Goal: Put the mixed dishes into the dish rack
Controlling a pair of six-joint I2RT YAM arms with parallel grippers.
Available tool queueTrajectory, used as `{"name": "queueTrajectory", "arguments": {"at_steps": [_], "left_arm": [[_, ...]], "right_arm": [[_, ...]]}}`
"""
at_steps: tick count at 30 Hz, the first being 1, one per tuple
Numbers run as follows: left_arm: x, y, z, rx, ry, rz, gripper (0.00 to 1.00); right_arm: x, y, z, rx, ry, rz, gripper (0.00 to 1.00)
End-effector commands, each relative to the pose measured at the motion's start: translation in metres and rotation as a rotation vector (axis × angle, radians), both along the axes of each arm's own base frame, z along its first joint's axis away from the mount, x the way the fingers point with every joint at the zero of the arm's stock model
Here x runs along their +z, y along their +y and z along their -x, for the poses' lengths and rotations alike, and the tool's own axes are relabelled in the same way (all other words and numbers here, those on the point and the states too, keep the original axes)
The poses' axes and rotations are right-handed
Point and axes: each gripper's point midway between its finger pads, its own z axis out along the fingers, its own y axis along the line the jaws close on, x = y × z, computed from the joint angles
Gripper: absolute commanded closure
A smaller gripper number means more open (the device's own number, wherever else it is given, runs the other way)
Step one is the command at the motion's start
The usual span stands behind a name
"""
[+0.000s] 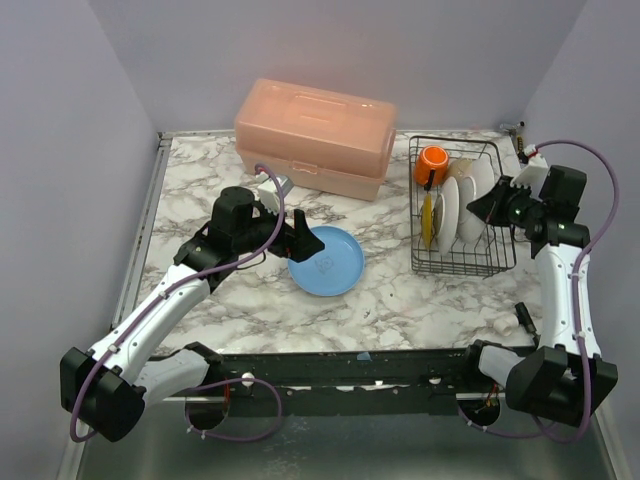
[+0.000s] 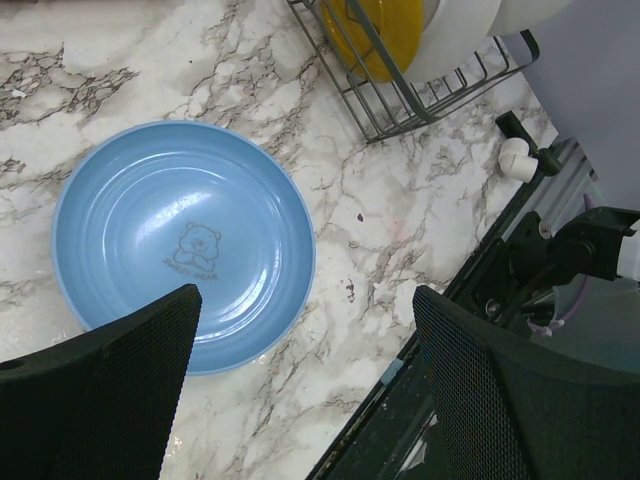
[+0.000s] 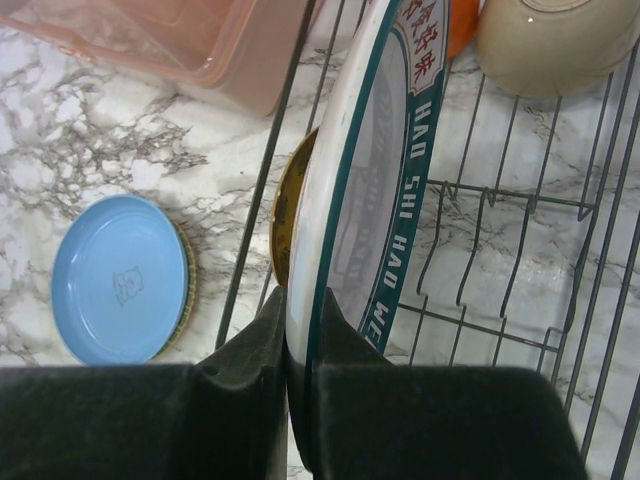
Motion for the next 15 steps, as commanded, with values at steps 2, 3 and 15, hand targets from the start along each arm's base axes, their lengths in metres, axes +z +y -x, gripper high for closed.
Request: {"name": "queueTrajectory", "arguments": {"at_steps": [2,3,15], "left_arm": [[0.015,-0.001,0.003,-0.015,-0.034,0.017,0.13],[0.015,-0.001,0.003,-0.017,-0.033,0.018,0.13],[0.014,-0.004,0.006,-0.034,-0.021,0.021,0.13]], "right_arm": [[-0.007,-0.005,-0.002,-0.023,0.003,0.081,1.0],[-0.006,-0.004,-0.002,-0.019,-0.004,0.081,1.0],[-0.02,-0.009,0.001,-0.073,0.047,0.11,0.91]]}}
